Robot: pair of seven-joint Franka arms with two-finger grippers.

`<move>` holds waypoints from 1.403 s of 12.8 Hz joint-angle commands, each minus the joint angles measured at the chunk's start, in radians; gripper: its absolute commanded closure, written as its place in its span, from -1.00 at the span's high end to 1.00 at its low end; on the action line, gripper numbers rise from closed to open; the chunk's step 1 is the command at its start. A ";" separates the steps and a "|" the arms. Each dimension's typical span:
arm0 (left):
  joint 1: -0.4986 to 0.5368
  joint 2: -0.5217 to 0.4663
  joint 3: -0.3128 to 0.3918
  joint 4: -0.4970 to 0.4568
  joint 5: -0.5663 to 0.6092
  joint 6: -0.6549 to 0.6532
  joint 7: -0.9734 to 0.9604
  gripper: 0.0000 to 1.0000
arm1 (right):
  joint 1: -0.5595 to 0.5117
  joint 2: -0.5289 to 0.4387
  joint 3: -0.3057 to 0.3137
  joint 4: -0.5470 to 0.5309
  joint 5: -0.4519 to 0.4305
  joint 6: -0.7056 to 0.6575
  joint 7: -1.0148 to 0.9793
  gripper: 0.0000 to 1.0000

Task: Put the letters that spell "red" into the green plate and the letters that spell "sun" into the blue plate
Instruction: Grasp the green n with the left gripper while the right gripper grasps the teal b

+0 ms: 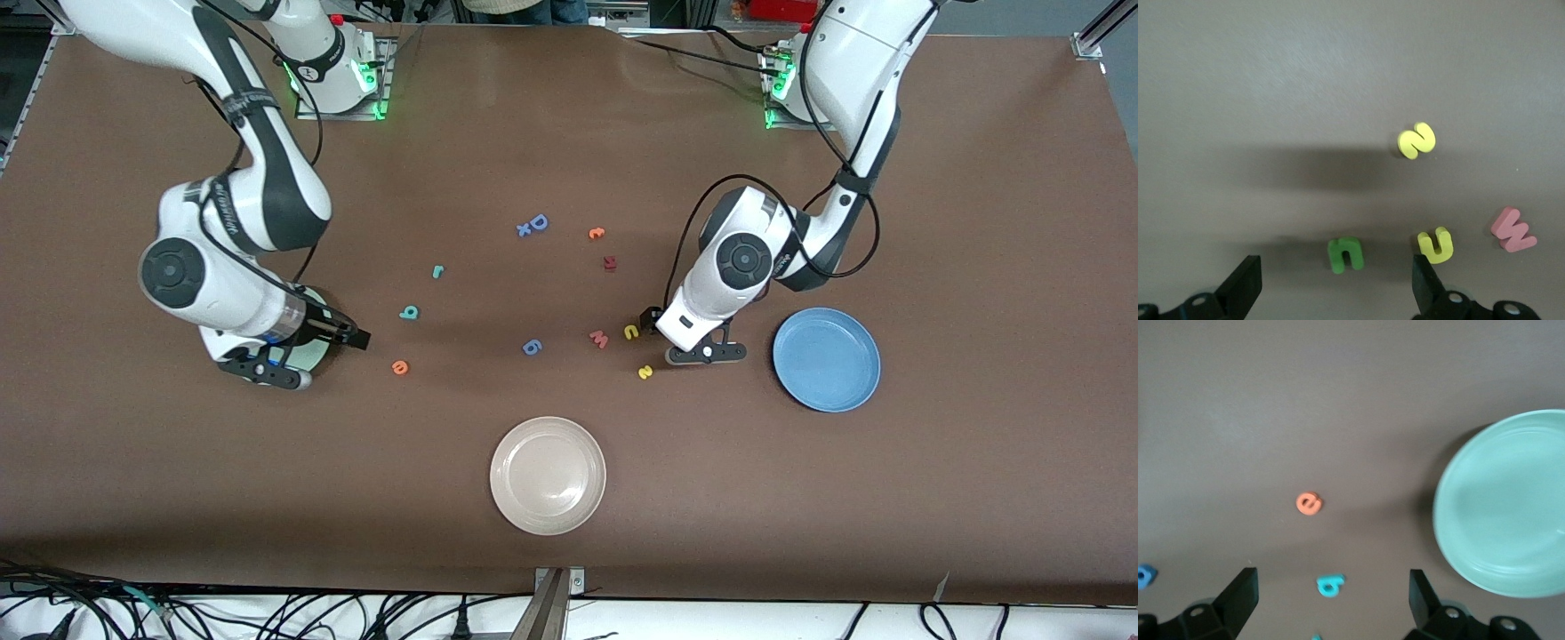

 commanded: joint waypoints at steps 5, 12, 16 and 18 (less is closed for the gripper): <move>-0.028 0.038 0.009 0.005 0.179 0.021 -0.174 0.96 | 0.027 0.027 0.037 -0.171 -0.065 0.259 0.229 1.00; -0.037 0.064 0.004 0.014 0.168 0.033 -0.204 0.21 | 0.062 0.117 0.039 -0.225 -0.090 0.366 0.346 1.00; -0.036 0.062 0.004 0.017 0.167 0.033 -0.215 -0.40 | 0.081 0.128 0.039 -0.225 -0.091 0.336 0.406 0.99; -0.036 0.056 0.004 0.017 0.166 0.026 -0.214 -0.89 | 0.091 0.128 0.037 -0.224 -0.093 0.320 0.411 0.96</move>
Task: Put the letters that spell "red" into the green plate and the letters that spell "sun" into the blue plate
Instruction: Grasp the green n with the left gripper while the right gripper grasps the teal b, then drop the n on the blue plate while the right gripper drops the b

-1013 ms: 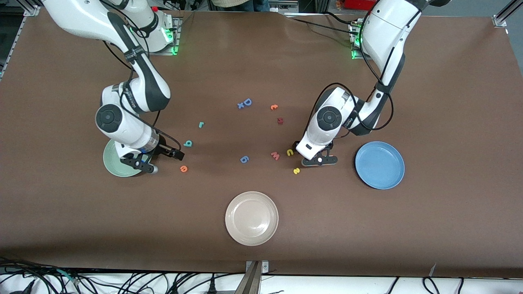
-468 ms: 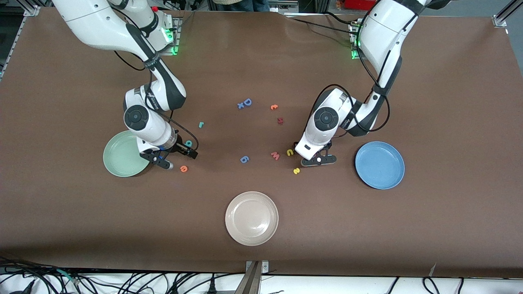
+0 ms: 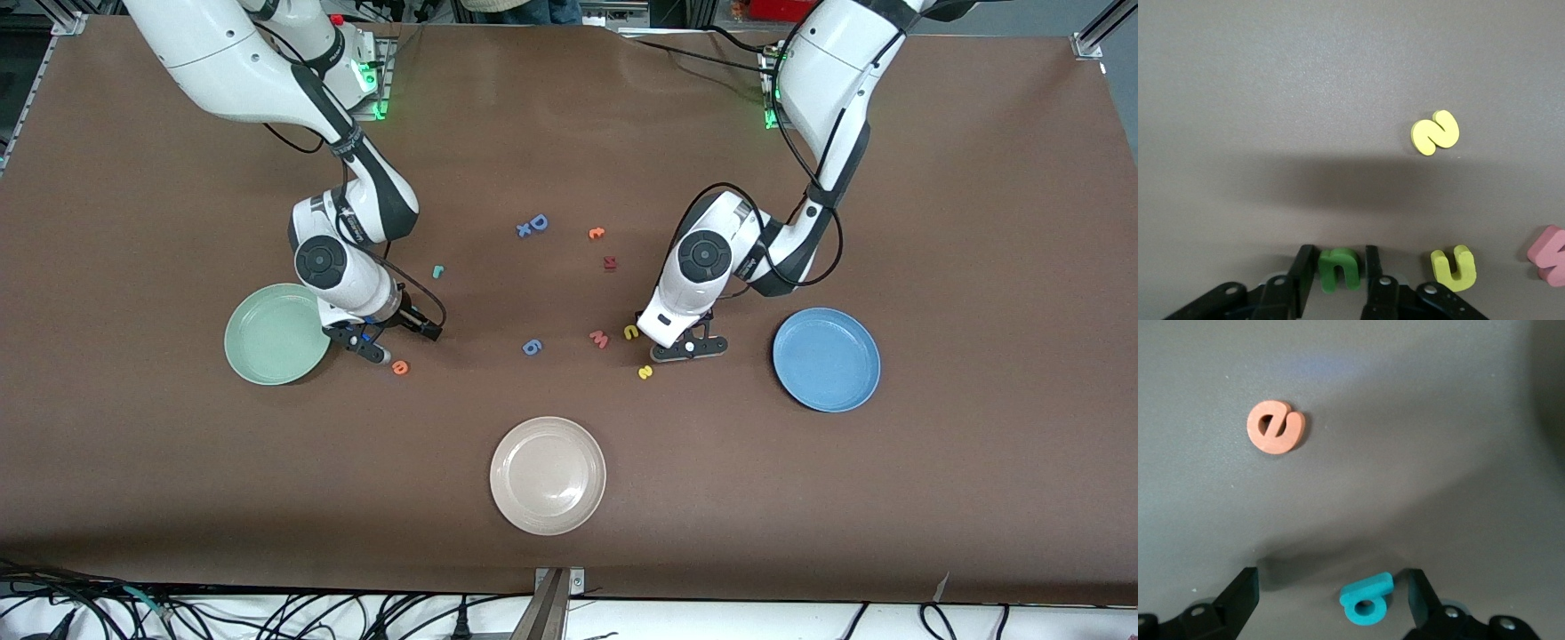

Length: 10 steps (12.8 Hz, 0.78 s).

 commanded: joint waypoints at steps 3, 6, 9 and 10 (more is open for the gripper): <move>0.011 -0.046 0.009 0.022 0.033 -0.095 -0.007 -0.95 | 0.009 -0.005 0.004 -0.006 -0.044 -0.047 0.030 0.62; 0.045 -0.068 0.017 0.141 0.034 -0.328 0.099 -0.95 | 0.009 -0.006 0.002 -0.004 -0.050 -0.049 0.027 0.17; 0.183 -0.080 0.018 0.152 0.036 -0.375 0.323 -0.94 | 0.007 -0.009 0.002 -0.001 -0.050 -0.078 0.028 -0.06; 0.226 -0.080 0.018 0.151 0.037 -0.375 0.392 -0.92 | 0.007 -0.009 0.001 -0.001 -0.050 -0.078 0.028 -0.11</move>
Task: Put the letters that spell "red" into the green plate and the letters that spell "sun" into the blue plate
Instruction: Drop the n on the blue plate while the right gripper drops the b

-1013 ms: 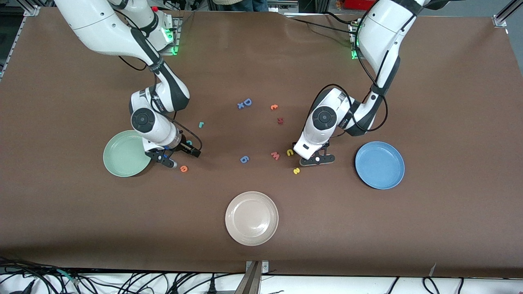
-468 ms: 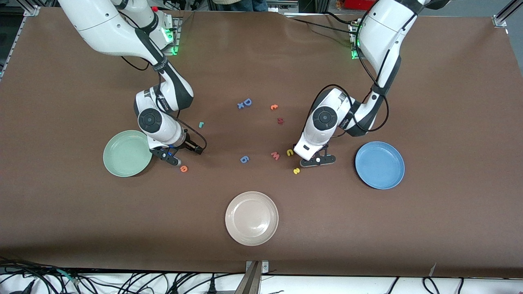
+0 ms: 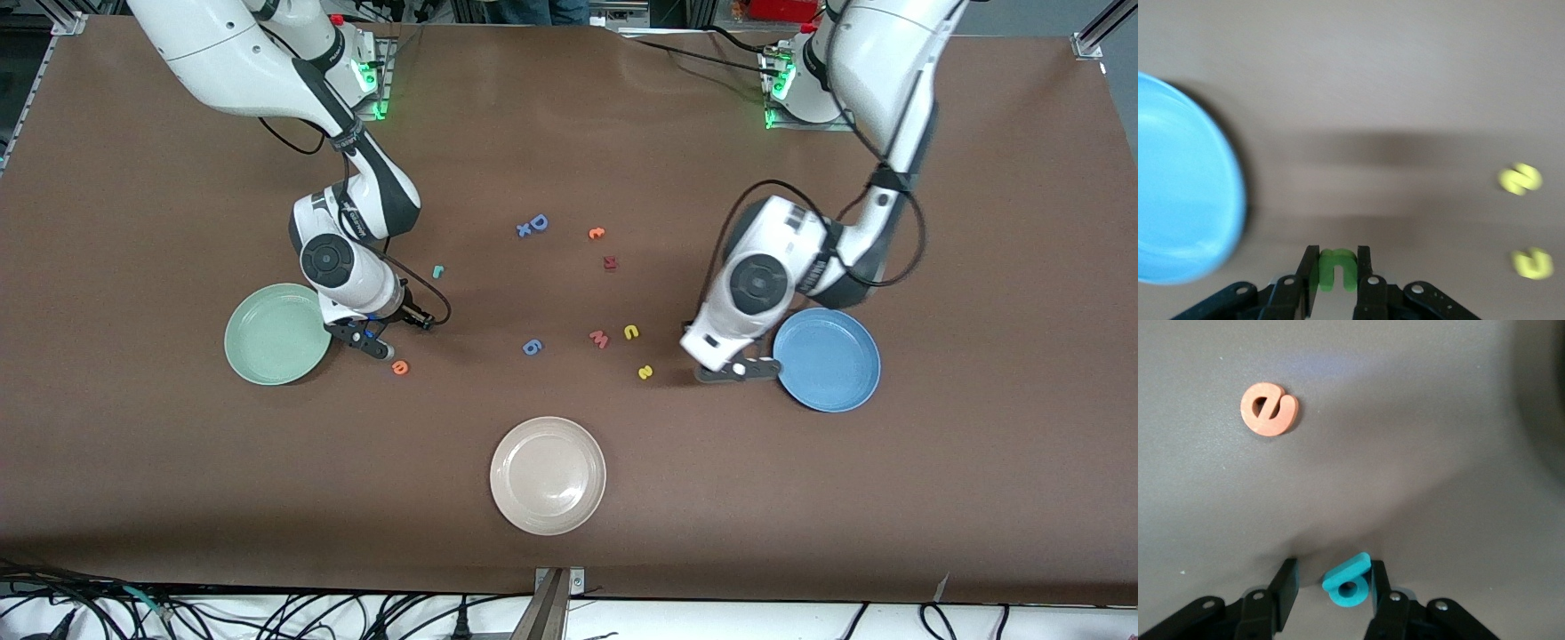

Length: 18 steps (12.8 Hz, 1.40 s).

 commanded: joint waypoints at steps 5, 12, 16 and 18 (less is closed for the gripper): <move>0.223 0.020 -0.015 -0.012 0.060 -0.001 0.329 -0.85 | -0.004 0.009 0.000 -0.006 -0.019 -0.020 0.019 -0.60; 0.291 0.058 -0.018 -0.055 0.057 0.089 0.403 1.00 | -0.030 -0.027 0.000 0.033 -0.021 -0.122 -0.010 -0.90; 0.278 0.035 -0.073 -0.045 0.042 0.049 0.374 1.00 | -0.082 -0.087 0.001 0.070 -0.015 -0.251 -0.108 -0.91; 0.277 0.021 -0.137 -0.041 0.043 0.046 0.262 1.00 | -0.119 -0.122 0.001 0.073 -0.013 -0.307 -0.192 -0.91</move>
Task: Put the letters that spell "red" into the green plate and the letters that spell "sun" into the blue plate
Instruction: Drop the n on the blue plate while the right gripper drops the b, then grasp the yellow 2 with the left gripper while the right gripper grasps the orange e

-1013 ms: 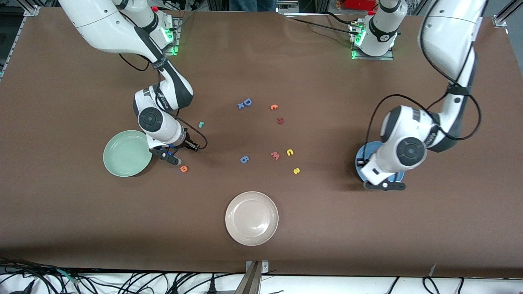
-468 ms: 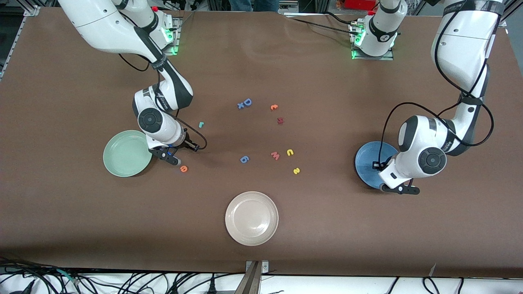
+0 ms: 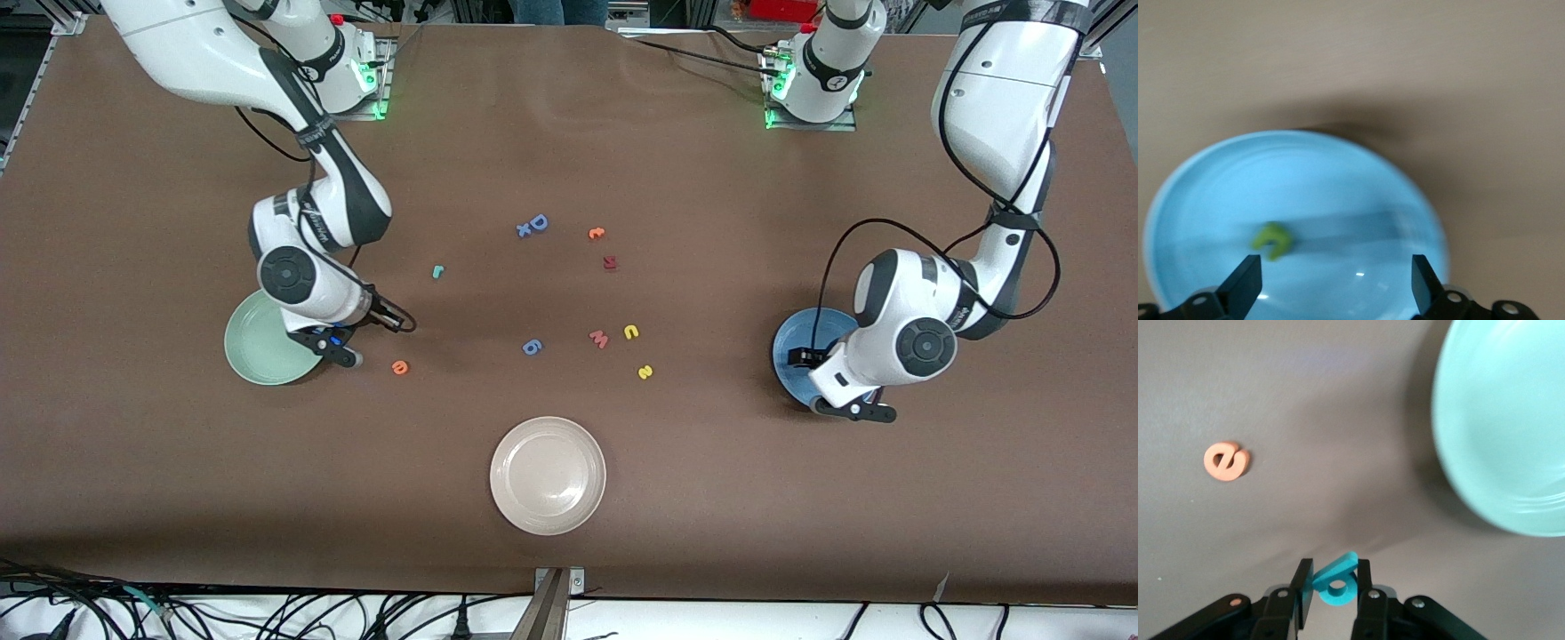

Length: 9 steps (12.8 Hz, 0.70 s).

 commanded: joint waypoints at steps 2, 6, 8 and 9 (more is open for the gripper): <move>-0.028 -0.031 -0.126 0.027 0.029 -0.027 -0.251 1.00 | -0.085 -0.069 0.006 -0.014 -0.005 -0.077 -0.171 -0.91; -0.167 0.059 -0.123 0.183 0.021 0.003 -0.393 1.00 | -0.216 -0.074 0.006 -0.025 -0.012 -0.093 -0.395 -0.91; -0.227 0.112 -0.119 0.240 0.024 0.052 -0.511 1.00 | -0.254 -0.065 0.006 -0.023 -0.029 -0.083 -0.460 -0.90; -0.262 0.129 -0.102 0.254 0.029 0.055 -0.559 1.00 | -0.269 -0.060 0.006 -0.022 -0.067 -0.079 -0.477 -0.88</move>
